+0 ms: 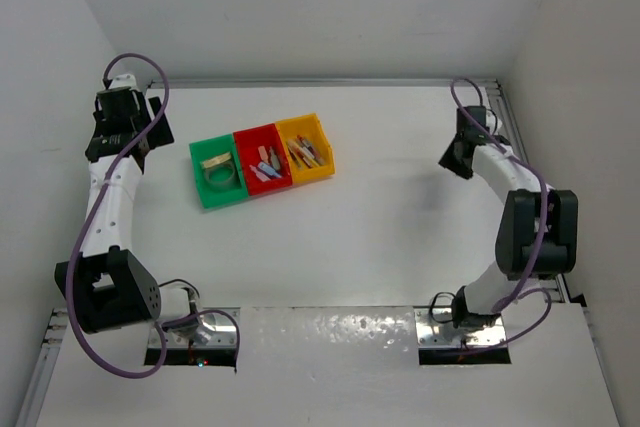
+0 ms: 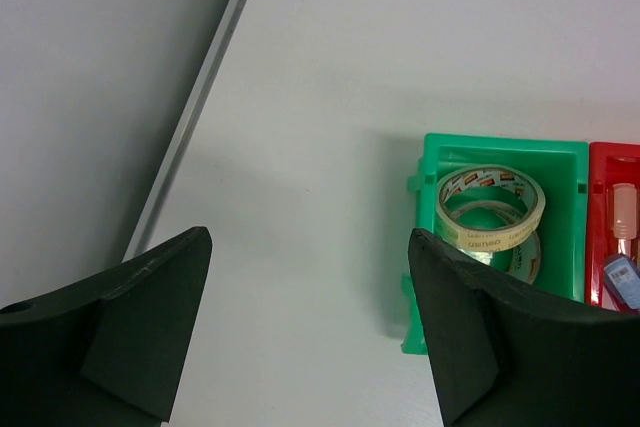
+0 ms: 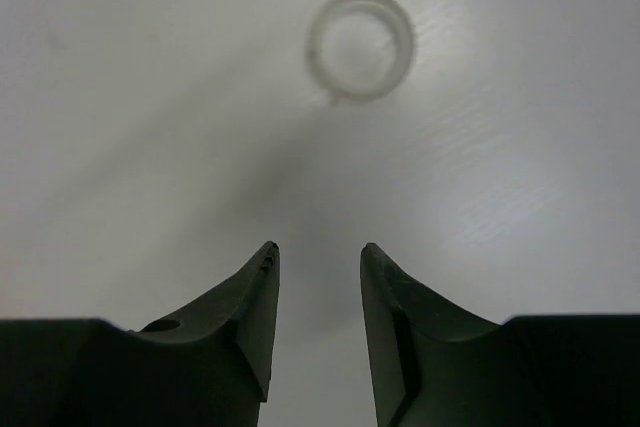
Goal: Sort the stationery into containers
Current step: Pick up the stationery from the center of the board.
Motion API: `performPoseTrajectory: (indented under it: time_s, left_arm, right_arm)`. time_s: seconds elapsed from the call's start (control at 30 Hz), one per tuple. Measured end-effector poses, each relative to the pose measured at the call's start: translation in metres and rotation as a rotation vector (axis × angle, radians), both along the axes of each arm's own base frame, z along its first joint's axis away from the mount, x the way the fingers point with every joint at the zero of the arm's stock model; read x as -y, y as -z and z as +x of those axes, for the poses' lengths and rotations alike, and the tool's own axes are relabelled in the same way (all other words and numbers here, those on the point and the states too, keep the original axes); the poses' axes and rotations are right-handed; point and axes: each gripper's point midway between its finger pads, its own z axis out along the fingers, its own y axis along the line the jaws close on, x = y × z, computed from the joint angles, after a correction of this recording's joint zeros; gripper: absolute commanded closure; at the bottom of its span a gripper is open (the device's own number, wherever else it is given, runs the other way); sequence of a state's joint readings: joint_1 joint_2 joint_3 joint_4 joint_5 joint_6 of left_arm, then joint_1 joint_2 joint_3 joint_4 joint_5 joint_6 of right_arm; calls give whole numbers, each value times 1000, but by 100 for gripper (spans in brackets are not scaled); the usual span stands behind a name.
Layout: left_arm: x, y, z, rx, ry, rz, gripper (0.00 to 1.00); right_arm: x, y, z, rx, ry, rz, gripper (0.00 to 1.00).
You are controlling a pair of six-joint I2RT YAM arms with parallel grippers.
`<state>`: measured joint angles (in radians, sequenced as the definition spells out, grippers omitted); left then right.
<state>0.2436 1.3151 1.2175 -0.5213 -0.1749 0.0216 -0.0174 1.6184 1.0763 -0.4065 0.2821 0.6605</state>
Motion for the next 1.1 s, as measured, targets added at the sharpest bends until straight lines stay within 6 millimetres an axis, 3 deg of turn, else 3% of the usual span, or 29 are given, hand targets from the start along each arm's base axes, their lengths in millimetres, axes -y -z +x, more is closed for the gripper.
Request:
performPoseTrajectory:
  time_s: [0.1,0.3,0.57,0.87,1.1]
  left_arm:
    - [0,0,0,-2,2,-1,22]
    - [1,1,0,-2,3,-2,22]
    - [1,0,0,-2,3,-2,22]
    - [1,0,0,-2,2,-2,22]
    - [1,0,0,-2,2,-2,22]
  right_arm:
    - [30,20,-19,-64,97,13,62]
    - [75,30,-15,-37,236,37,63]
    - [82,64,5,-53,242,84,66]
    - [90,51,31,35,239,84,68]
    - [92,55,34,39,251,89,67]
